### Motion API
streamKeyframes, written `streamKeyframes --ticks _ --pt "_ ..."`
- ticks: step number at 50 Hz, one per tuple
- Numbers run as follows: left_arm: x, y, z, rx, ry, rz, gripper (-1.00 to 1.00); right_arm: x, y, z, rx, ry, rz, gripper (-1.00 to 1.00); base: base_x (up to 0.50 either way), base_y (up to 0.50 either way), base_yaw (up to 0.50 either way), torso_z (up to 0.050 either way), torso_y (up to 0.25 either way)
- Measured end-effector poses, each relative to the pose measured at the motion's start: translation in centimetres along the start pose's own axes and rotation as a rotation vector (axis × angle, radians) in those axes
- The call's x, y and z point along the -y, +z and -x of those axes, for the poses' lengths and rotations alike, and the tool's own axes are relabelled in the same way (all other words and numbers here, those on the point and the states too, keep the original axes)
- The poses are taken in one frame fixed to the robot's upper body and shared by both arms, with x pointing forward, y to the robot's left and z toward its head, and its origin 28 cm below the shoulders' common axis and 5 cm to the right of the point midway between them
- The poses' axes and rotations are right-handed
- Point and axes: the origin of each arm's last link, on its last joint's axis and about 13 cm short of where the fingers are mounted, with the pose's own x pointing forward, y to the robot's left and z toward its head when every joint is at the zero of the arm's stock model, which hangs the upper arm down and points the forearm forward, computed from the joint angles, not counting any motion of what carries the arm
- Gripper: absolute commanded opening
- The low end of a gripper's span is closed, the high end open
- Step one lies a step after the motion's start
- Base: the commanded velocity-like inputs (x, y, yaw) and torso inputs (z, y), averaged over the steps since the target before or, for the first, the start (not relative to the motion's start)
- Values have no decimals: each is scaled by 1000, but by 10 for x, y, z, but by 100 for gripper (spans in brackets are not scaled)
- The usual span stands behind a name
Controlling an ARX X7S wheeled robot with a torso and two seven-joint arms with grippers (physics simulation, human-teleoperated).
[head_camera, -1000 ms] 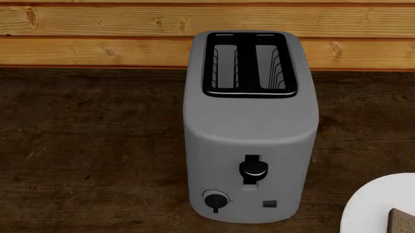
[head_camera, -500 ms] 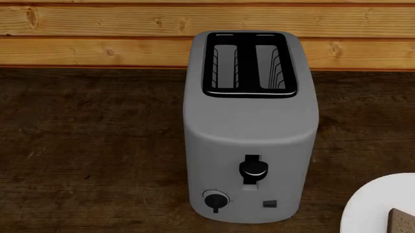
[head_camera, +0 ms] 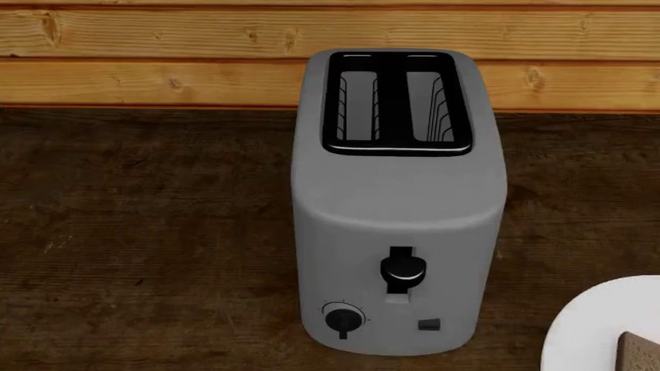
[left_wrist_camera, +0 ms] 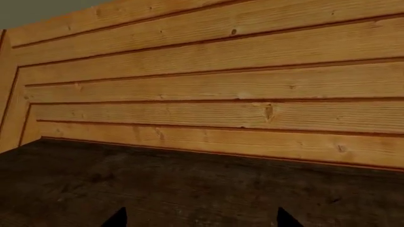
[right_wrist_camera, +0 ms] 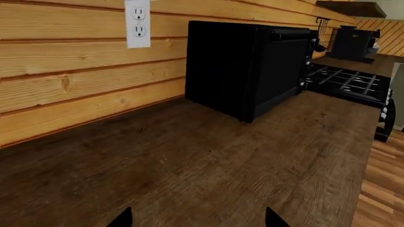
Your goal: Place the toasted item on a plate.
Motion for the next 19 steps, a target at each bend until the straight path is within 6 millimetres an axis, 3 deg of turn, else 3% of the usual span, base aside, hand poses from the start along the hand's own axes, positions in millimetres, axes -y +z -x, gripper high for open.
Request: streamKeyframes --ticks 19 --pt "3 -5 -2 -5 -28 0 100 32 -23 14 -37 -91 -23 100 0 0 0 0 0"
